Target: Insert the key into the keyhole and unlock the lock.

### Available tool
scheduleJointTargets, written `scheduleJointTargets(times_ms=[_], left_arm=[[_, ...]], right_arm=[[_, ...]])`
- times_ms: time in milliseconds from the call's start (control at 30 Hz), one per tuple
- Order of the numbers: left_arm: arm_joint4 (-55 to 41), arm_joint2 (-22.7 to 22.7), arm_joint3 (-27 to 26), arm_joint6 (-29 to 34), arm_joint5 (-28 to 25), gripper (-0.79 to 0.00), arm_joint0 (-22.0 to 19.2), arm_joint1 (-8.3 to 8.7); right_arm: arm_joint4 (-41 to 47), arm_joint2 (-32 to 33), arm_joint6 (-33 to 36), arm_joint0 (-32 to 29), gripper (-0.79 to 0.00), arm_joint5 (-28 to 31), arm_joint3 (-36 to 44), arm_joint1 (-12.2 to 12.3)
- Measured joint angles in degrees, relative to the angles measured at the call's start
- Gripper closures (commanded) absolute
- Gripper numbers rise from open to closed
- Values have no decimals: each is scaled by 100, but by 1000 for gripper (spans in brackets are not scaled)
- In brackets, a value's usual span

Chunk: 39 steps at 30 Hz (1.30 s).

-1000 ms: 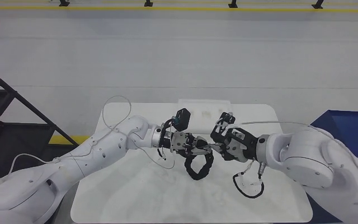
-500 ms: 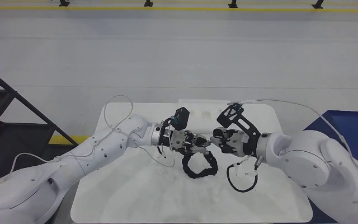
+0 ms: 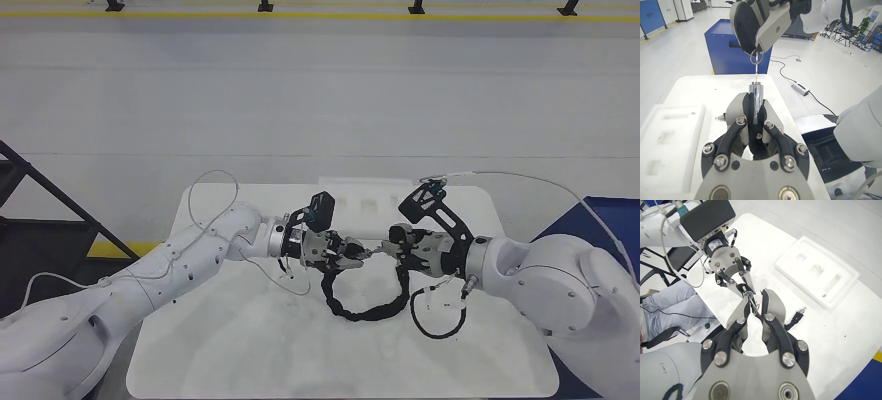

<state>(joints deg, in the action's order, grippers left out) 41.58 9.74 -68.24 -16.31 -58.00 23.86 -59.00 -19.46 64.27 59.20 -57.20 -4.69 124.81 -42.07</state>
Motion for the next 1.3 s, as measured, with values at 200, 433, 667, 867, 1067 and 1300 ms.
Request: scheduleJointTargets(times_ms=[200, 433, 667, 867, 1067, 1300], left_arm=[[89, 0, 433, 181, 0, 0, 98, -113], [284, 0, 1138, 518, 0, 0, 189, -357], [682, 0, 1792, 762, 0, 0, 306, -715], [1294, 0, 2271, 1144, 100, 0, 355, -1044], [1603, 14, 2645, 1131, 21, -785, 367, -1335], [1736, 61, 2945, 998, 0, -785, 279, -1537]], right_arm=[[-193, 141, 185, -120, -785, 430, -30, 34], [-371, 216, 213, -247, -785, 1250, -22, 58], [-418, 246, 96, -308, -785, 1851, -128, 56], [-461, 226, 17, -344, -785, 2026, -285, 40], [-460, 140, -46, -330, -785, 2372, -469, 15], [-454, -21, -199, -164, -785, 2853, -975, -39]])
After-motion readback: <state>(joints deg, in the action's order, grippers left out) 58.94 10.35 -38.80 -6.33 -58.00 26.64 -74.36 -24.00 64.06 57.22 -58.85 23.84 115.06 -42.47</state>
